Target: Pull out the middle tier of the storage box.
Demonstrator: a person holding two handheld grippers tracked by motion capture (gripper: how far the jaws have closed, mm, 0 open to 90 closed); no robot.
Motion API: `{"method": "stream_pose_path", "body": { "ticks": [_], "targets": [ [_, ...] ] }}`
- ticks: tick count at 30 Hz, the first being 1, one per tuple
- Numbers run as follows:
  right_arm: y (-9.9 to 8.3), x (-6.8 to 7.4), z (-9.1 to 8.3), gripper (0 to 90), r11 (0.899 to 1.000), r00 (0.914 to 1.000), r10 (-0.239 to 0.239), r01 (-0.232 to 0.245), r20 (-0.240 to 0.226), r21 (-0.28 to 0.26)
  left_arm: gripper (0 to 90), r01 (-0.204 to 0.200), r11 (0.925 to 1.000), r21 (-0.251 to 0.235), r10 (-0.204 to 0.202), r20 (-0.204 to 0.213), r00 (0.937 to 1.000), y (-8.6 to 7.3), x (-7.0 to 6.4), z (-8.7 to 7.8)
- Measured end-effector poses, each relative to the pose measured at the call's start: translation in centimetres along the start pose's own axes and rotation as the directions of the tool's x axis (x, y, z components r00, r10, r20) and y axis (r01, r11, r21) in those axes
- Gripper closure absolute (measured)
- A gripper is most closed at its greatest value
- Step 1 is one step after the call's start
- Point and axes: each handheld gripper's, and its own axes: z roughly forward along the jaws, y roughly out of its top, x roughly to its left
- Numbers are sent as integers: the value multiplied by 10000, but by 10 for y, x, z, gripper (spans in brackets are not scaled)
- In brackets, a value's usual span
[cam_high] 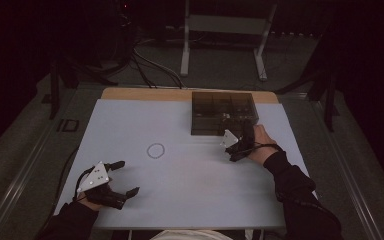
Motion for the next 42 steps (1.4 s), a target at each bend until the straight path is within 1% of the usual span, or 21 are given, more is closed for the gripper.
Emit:
{"method": "stream_pose_path", "body": {
  "ticks": [1, 3, 7, 10, 11, 12, 14, 16, 17, 19, 22, 23, 25, 27, 30, 31, 32, 35, 37, 38, 42],
  "targets": [
    [0, 2, 2, 32, 9997, 9999, -136, 136, 30, 196, 10, -10, 10000, -4, 10, -8, 10000, 0, 0, 0],
    [0, 3, 5, 33, 9989, 9998, -211, 208, 63, 418, 10, -17, 10000, 2, 17, -27, 10000, 0, 0, 0],
    [1, 7, 7, 58, 9974, 9988, -407, 390, 278, 614, 10, -4, 10000, 19, 4, -39, 10000, 0, 0, 0],
    [4, 10, 9, 69, 9933, 9957, -827, 789, 421, 848, 10, -11, 10000, 11, 11, -29, 10000, 0, 0, 0],
    [4, 10, 9, 69, 9933, 9957, -827, 789, 421, 848, 10, -11, 10000, 11, 11, -29, 10000, 0, 0, 0],
    [5, 13, 10, 100, 9917, 9940, -951, 900, 531, 914, 10, -5, 10000, 0, 5, -37, 10000, 0, 0, 0],
    [7, 15, 10, 101, 9912, 9925, -990, 920, 714, 950, 10, 20, 10000, -7, -20, -41, 10000, 0, 0, 0],
    [8, 15, 11, 159, 9893, 9891, -1165, 1076, 897, 983, 10, 12, 10000, -8, -12, -39, 10000, 0, 0, -1],
    [9, 16, 11, 161, 9897, 9893, -1138, 1048, 914, 973, 10, -5, 10000, -13, 4, -35, 10000, 0, 0, -1],
    [11, 18, 12, 197, 9858, 9849, -1396, 1285, 1024, 1077, 10, -9, 10000, -20, 9, -25, 10000, 0, 0, -1],
    [12, 19, 13, 262, 9831, 9828, -1529, 1406, 1036, 1170, 10, 4, 10000, -29, -4, -21, 10000, 0, 0, -1],
    [12, 19, 13, 262, 9831, 9828, -1529, 1406, 1036, 1170, 10, 4, 10000, -29, -4, -21, 10000, 0, 0, -1],
    [12, 18, 16, 309, 9774, 9806, -1743, 1613, 892, 1366, 10, 0, 10000, -31, 0, -19, 10000, 0, 0, -1],
    [13, 20, 17, 324, 9760, 9806, -1751, 1611, 884, 1467, 10, 1, 10000, -22, -1, -19, 10000, 0, 0, -1],
    [14, 21, 18, 334, 9721, 9769, -1911, 1748, 959, 1564, 10, 2, 10000, -19, -2, -7, 10000, 0, 0, -1],
    [15, 23, 19, 343, 9692, 9729, -2019, 1818, 1131, 1663, 10, 3, 10000, -18, -3, -5, 10000, 0, 0, -1],
    [15, 23, 19, 343, 9692, 9729, -2019, 1818, 1131, 1663, 10, 11, 10000, -31, -11, 3, 10000, 0, 0, -1],
    [16, 23, 21, 360, 9642, 9671, -2221, 1990, 1241, 1755, 10, 24, 10000, -29, -24, 2, 10000, 0, 0, -1],
    [15, 25, 24, 414, 9635, 9640, -2251, 1987, 1413, 1792, 10, 23, 10000, -22, -23, 3, 10000, 0, 0, -1],
    [15, 25, 24, 447, 9623, 9590, -2353, 2071, 1578, 1762, 10, 14, 10000, -28, -14, 0, 10000, 0, 0, -1],
    [16, 26, 25, 512, 9610, 9530, -2431, 2112, 1809, 1787, 9, 19, 10000, -17, -19, 10, 10000, 0, 0, 0]
  ]
}}
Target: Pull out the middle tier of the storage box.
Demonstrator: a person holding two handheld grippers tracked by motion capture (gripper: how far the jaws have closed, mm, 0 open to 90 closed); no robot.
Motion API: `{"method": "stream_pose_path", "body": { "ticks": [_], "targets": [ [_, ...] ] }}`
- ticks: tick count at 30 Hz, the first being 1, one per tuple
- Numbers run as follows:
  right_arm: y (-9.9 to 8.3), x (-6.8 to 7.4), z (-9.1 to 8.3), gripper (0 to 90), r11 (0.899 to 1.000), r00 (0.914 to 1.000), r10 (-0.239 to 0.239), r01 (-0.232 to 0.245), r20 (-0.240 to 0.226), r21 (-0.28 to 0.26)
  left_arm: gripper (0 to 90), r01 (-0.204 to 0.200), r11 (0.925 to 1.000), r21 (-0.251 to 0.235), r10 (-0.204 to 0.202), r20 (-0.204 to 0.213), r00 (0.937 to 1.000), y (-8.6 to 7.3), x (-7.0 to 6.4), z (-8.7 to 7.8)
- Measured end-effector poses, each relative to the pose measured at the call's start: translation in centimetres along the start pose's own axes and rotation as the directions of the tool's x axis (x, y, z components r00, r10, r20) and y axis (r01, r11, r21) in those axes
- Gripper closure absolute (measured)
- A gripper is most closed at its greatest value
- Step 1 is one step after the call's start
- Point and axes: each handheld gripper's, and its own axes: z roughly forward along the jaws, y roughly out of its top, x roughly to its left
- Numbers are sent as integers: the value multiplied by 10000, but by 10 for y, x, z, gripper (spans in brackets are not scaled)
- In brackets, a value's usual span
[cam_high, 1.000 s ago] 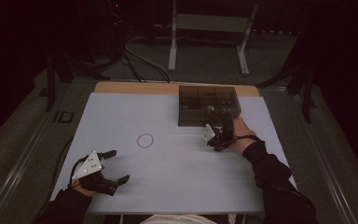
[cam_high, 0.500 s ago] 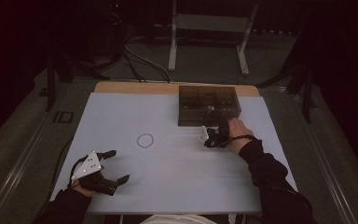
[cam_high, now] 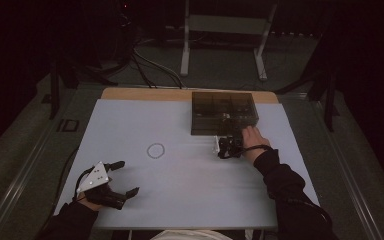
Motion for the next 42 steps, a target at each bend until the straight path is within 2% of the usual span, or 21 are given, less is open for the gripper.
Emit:
{"method": "stream_pose_path", "body": {
  "ticks": [4, 5, 8, 10, 13, 22, 32, 42],
  "targets": [
    [0, 1, 1, 581, 9999, 9998, -158, 158, 138, 10, 10, -10, 10000, 7, 10, 6, 10000, 0, 0, 0],
    [1, 1, 2, 628, 9998, 9993, -191, 192, 310, -9, 10, -2, 10000, 9, 2, 0, 10000, 0, 0, 0],
    [1, 3, 3, 687, 9996, 9983, -281, 284, 515, -35, 10, -7, 10000, -3, 7, 6, 10000, 0, 0, 0],
    [1, 4, 3, 697, 9996, 9984, -281, 284, 492, -52, 10, -8, 10000, 6, 8, 9, 10000, 0, 0, 0],
    [3, 5, 5, 729, 9989, 9961, -473, 474, 745, 9, 10, -16, 10000, 4, 16, 19, 10000, 0, 0, 0],
    [5, 8, 10, 766, 9985, 9949, -536, 547, 858, -97, 10, 0, 10000, -3, 0, -17, 10000, 0, 0, -1],
    [6, 12, 11, 794, 9965, 9886, -818, 832, 1265, -60, 10, -7, 10000, 19, 7, 10, 10000, 0, 0, -1],
    [7, 11, 11, 806, 9975, 9904, -705, 711, 1193, -5, 10, -20, 10000, 34, 20, -1, 10000, 0, 0, -1]
  ]
}}
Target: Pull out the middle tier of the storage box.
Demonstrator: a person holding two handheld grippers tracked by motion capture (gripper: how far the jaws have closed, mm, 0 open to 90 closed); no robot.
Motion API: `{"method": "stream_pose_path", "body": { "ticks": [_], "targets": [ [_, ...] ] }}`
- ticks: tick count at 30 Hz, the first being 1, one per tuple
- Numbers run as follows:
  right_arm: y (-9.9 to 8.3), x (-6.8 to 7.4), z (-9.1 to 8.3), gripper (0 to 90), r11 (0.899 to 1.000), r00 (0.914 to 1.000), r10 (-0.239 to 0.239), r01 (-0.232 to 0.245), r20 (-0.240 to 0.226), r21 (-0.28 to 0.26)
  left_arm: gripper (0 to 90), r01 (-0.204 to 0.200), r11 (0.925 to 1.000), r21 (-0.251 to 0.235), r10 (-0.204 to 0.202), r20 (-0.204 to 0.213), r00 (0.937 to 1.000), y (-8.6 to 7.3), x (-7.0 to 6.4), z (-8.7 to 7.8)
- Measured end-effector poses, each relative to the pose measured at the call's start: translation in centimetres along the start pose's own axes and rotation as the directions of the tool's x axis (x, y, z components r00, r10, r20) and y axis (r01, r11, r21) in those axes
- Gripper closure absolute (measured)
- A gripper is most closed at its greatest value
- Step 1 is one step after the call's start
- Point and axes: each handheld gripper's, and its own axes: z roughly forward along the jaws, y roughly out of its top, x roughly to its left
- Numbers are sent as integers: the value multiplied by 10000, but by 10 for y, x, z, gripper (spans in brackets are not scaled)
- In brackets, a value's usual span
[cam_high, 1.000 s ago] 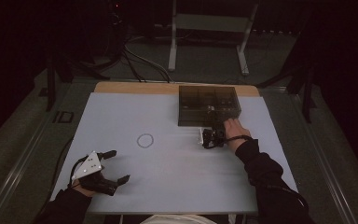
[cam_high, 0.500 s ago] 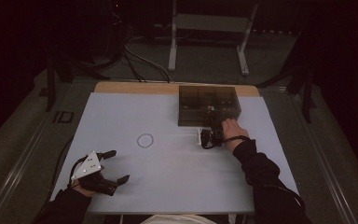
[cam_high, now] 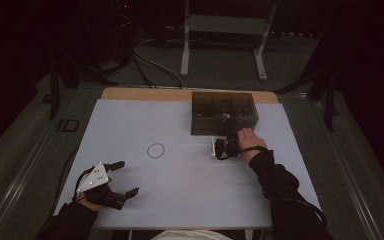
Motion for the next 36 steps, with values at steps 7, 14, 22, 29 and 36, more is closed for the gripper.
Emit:
{"method": "stream_pose_path", "body": {
  "ticks": [7, 14, 22, 29, 36],
  "targets": [
    [-1, 0, -3, 812, 9999, 9999, 100, -100, 66, -33, 10, 3, 10000, -1, -3, 3, 10000, 0, 0, 0],
    [-2, 1, -10, 812, 9999, 9999, 106, -106, -18, -116, 10, 7, 10000, -6, -7, 12, 10000, 0, 0, 0],
    [-4, 4, -16, 810, 9998, 9998, 108, -111, -158, -174, 10, -10, 10000, 14, 10, 5, 10000, 0, 0, 0],
    [-4, 5, -18, 809, 9997, 9996, 182, -185, -196, -184, 10, -13, 10000, 46, 13, 7, 10000, 0, 0, 1],
    [-5, 3, -19, 805, 9990, 9989, 361, -368, -296, -238, 10, -27, 10000, 68, 27, 27, 10000, 0, -1, 1]
  ]
}}
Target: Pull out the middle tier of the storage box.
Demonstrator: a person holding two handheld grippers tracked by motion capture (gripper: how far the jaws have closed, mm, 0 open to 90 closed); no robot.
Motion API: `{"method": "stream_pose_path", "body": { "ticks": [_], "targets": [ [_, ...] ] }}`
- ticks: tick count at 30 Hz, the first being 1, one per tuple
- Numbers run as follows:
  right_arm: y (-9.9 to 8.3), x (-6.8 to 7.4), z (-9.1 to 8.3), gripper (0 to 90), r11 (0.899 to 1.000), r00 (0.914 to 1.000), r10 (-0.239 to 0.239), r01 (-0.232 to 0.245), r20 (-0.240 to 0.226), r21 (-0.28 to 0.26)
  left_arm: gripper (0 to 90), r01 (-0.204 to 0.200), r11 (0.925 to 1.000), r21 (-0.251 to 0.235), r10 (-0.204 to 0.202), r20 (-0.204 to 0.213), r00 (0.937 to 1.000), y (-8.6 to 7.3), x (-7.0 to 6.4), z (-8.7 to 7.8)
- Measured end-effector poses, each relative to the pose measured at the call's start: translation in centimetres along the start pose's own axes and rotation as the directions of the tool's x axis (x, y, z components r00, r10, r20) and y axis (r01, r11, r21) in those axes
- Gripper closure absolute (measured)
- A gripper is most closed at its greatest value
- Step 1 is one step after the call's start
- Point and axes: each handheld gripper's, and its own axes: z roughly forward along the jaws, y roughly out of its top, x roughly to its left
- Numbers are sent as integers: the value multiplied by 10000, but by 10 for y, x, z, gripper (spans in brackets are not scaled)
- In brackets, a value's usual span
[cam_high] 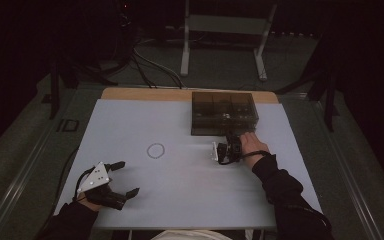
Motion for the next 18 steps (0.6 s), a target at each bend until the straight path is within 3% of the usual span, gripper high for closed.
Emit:
{"method": "stream_pose_path", "body": {
  "ticks": [11, 15, 18],
  "targets": [
    [-1, -5, 0, 793, 9996, 9988, 272, -275, -408, -64, 10, -2, 10000, 28, 2, -14, 10000, 0, 0, 0],
    [-1, -7, -1, 669, 9997, 9960, 189, -199, -876, -105, 10, -26, 10000, 67, 26, 6, 10000, 0, 0, 1],
    [-1, -9, -4, 603, 9978, 9897, 445, -506, -1363, -420, 10, -23, 10000, 63, 23, 3, 10000, 0, 0, 1]
  ]
}}
